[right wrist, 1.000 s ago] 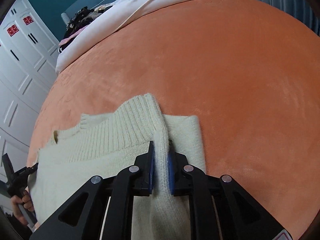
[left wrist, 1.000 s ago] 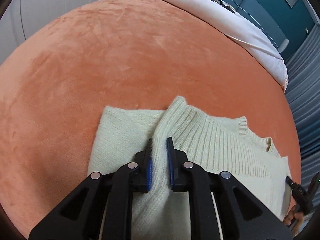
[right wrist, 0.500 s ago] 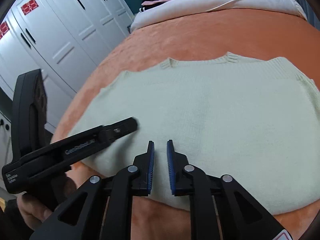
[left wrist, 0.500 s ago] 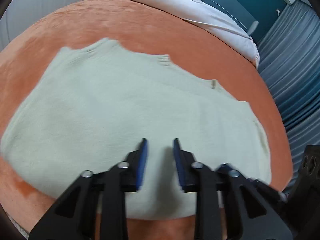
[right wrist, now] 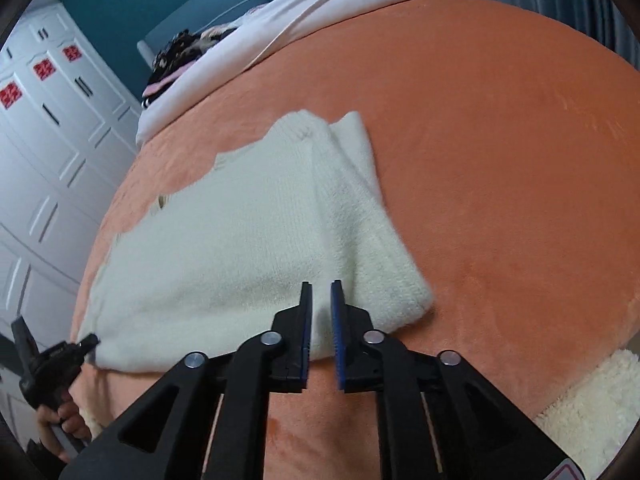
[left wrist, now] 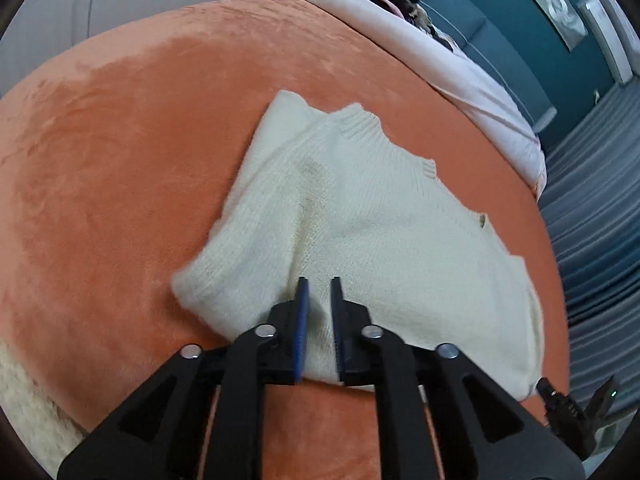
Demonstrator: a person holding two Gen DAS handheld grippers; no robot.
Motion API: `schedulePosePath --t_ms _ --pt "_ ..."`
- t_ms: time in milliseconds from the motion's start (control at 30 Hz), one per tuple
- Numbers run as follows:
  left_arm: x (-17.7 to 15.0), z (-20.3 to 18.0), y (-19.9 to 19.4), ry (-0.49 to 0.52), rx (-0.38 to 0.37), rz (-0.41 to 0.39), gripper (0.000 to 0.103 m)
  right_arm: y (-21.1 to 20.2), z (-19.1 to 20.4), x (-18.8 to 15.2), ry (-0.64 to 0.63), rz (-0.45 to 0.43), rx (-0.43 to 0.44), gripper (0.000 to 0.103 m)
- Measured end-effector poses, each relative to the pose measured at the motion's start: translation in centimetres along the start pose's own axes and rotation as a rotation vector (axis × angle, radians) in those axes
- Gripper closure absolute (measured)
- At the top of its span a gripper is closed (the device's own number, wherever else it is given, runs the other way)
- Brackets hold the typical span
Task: Fold small clothes
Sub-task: 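Pinch the cardigan hem with both grippers and fold it toward the collar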
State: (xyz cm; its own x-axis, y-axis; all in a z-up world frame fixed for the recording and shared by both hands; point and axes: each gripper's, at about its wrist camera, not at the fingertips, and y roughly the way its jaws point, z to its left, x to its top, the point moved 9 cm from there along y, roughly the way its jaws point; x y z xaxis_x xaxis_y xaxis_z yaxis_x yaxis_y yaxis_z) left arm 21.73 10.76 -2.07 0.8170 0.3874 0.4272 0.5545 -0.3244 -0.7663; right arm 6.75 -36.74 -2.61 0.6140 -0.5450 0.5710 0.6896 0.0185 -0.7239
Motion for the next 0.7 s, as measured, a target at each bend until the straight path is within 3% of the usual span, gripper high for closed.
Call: schedulePosePath --t_ms 33,67,133,200,233,300,367,433,467,500,600,700 --pt "0.2 0.7 -0.8 -0.036 0.004 -0.032 0.05 0.1 -0.1 0.2 0.028 -0.028 -0.02 0.039" --pt "0.3 1.4 -1.8 -0.073 -0.003 -0.068 0.046 -0.4 -0.8 0.0 0.052 -0.046 -0.046 0.033" --pt "-0.1 2.8 -2.0 -0.135 0.022 -0.08 0.029 0.7 -1.8 -0.6 0.089 0.008 -0.042 0.032" --pt "-0.9 4.3 -0.8 -0.202 0.05 -0.038 0.028 3.1 -1.9 -1.5 0.133 0.102 0.007 0.032" --pt "-1.2 4.8 0.2 -0.242 0.04 -0.01 0.028 3.9 -1.3 -1.3 0.141 0.111 0.013 0.031" --pt "-0.7 4.8 0.8 -0.267 0.048 -0.038 0.023 4.7 0.3 -0.6 0.124 0.078 0.026 0.029" --pt "0.4 3.7 1.4 -0.253 0.032 -0.037 0.03 5.5 1.9 0.3 0.164 0.102 0.083 0.041" --pt "1.0 2.7 2.2 -0.258 -0.008 0.03 0.073 5.3 3.2 1.7 0.196 0.096 0.159 0.085" --pt "1.3 2.5 2.2 -0.263 -0.011 0.054 0.086 4.4 3.6 2.7 0.231 0.069 0.197 0.085" --pt "1.6 2.2 1.7 -0.263 -0.022 0.06 0.093 3.2 3.9 3.5 0.269 0.044 0.24 0.087" --pt "2.2 0.8 -1.9 -0.222 -0.082 0.058 0.094 -1.0 3.9 4.5 0.268 0.021 0.282 0.09" --pt "-0.1 1.2 -3.7 -0.172 -0.049 0.106 0.094 -2.2 1.3 2.0 0.215 0.061 0.178 0.09"
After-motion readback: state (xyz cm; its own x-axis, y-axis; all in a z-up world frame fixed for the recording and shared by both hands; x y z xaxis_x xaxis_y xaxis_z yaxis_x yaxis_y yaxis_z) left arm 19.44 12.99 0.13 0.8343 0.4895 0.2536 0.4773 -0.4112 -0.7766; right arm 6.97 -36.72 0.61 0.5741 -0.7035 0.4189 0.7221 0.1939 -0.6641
